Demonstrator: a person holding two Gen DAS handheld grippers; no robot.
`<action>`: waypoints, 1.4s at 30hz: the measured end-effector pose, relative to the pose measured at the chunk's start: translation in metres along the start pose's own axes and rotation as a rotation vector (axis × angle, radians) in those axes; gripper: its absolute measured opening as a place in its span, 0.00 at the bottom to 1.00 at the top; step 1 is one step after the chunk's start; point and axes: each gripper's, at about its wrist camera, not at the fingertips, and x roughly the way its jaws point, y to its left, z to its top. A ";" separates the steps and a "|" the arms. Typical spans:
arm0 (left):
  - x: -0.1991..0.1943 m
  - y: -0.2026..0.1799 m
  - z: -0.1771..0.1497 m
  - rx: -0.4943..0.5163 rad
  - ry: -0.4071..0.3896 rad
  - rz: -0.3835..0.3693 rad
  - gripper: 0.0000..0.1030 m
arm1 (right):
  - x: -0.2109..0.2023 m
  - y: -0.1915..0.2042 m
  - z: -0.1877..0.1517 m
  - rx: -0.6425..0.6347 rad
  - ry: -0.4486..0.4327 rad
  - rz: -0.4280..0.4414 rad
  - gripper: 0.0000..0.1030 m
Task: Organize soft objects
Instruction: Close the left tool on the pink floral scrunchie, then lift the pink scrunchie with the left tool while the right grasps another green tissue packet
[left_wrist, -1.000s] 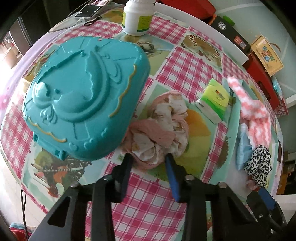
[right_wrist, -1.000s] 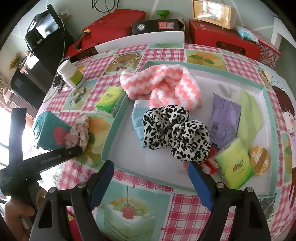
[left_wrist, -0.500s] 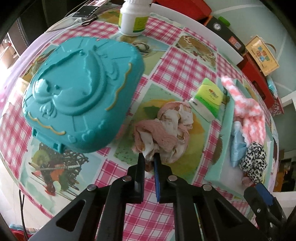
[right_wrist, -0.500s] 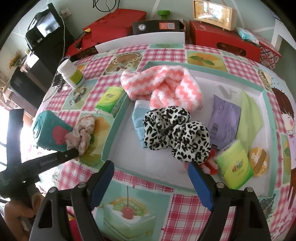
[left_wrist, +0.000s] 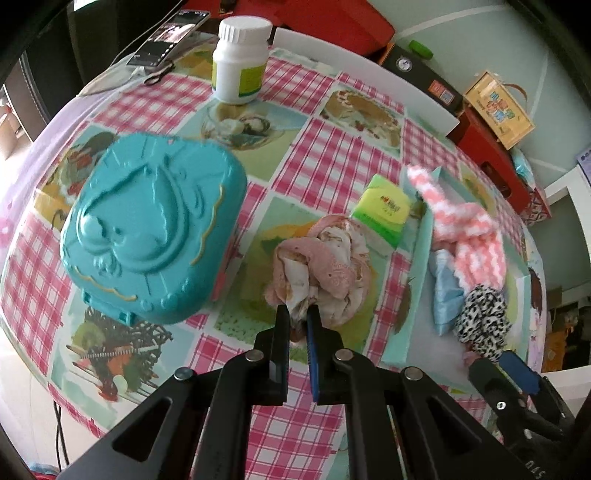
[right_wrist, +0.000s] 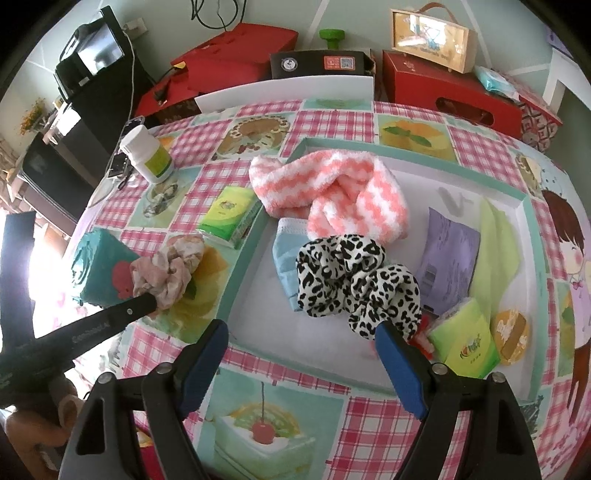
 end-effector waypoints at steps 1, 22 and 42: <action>-0.002 -0.001 0.001 0.003 -0.004 -0.003 0.08 | 0.000 0.001 0.001 -0.002 -0.002 0.000 0.82; -0.058 -0.011 0.053 0.050 -0.175 -0.068 0.08 | -0.009 0.024 0.032 -0.048 -0.067 0.007 0.82; -0.047 0.022 0.087 0.033 -0.206 -0.018 0.08 | 0.038 0.079 0.065 -0.132 -0.031 0.056 0.73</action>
